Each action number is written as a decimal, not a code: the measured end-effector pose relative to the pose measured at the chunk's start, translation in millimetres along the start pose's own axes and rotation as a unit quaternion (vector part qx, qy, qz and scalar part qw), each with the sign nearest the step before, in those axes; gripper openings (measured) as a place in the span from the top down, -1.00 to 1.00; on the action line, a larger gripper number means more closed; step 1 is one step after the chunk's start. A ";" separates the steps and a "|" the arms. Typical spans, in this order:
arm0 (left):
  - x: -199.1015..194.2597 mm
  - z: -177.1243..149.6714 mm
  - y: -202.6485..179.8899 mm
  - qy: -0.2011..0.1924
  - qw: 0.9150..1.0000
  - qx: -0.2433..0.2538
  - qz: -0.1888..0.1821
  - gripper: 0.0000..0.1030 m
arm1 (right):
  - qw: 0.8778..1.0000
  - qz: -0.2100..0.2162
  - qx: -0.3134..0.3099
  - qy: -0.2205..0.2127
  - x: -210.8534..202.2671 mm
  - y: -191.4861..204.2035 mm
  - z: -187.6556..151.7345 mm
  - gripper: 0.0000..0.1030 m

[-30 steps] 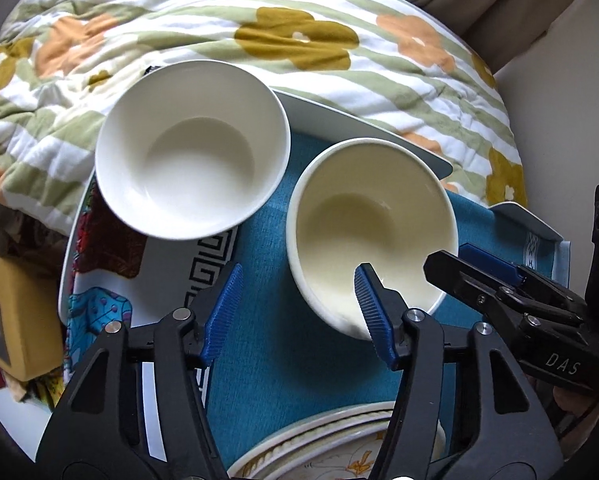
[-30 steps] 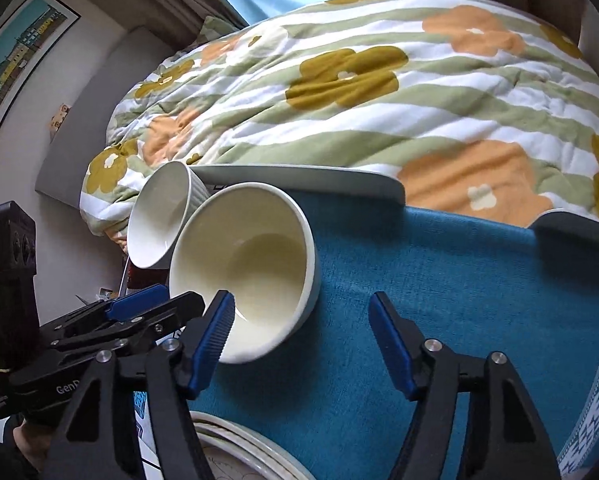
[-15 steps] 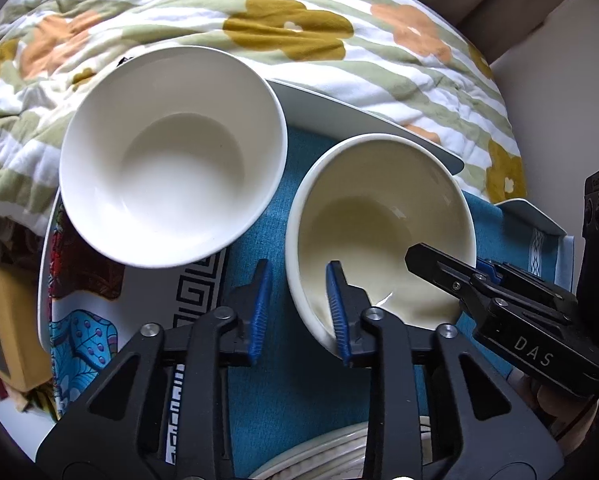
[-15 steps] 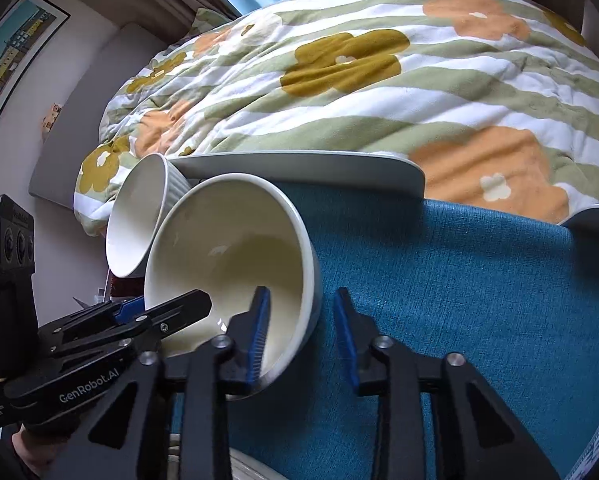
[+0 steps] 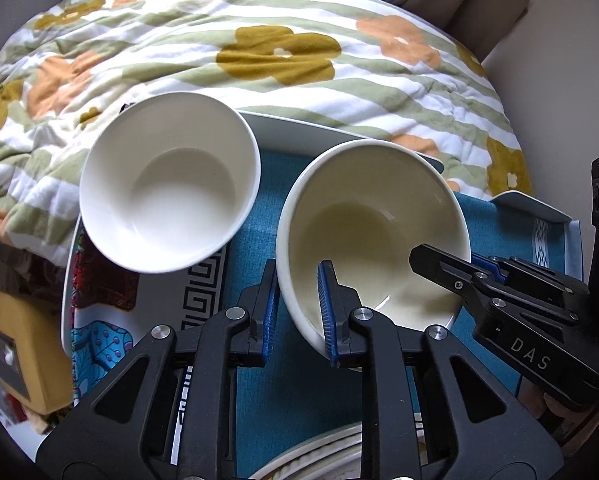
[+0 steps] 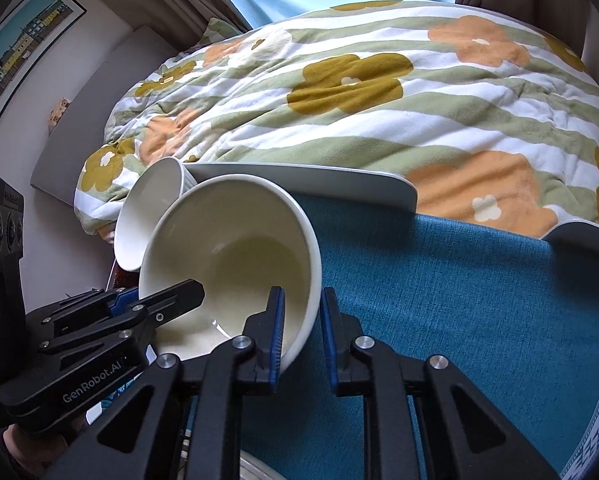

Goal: Organize plates and bowls

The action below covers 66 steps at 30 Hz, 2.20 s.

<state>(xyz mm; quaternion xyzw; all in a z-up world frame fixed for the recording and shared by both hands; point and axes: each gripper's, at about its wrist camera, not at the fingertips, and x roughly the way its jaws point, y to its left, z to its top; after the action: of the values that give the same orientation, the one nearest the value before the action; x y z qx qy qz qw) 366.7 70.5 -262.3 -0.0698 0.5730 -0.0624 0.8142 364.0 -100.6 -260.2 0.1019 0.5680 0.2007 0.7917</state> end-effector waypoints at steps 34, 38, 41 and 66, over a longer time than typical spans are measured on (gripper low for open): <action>-95.2 -166.7 -304.3 -0.016 0.987 0.140 -0.079 0.68 | 0.991 -0.072 0.063 -0.088 -259.3 -157.0 -183.4 0.68; -72.1 -184.8 -318.9 0.006 0.985 0.158 -0.073 0.68 | 0.991 -0.077 0.080 -0.073 -250.3 -176.5 -205.1 0.68; -56.4 -191.0 -325.6 0.020 0.983 0.175 -0.057 0.68 | 0.991 -0.079 0.088 -0.062 -239.3 -186.5 -216.1 0.68; -8.8 -205.2 -347.8 0.052 0.963 0.261 0.045 0.68 | 0.991 -0.104 0.090 -0.004 -197.6 -198.2 -233.0 0.69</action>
<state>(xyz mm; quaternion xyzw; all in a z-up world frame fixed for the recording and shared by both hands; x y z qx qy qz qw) 162.9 -278.2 -258.2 0.1746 0.5808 -0.1767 0.7752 130.8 -379.9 -245.5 0.1137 0.5879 0.0654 0.7983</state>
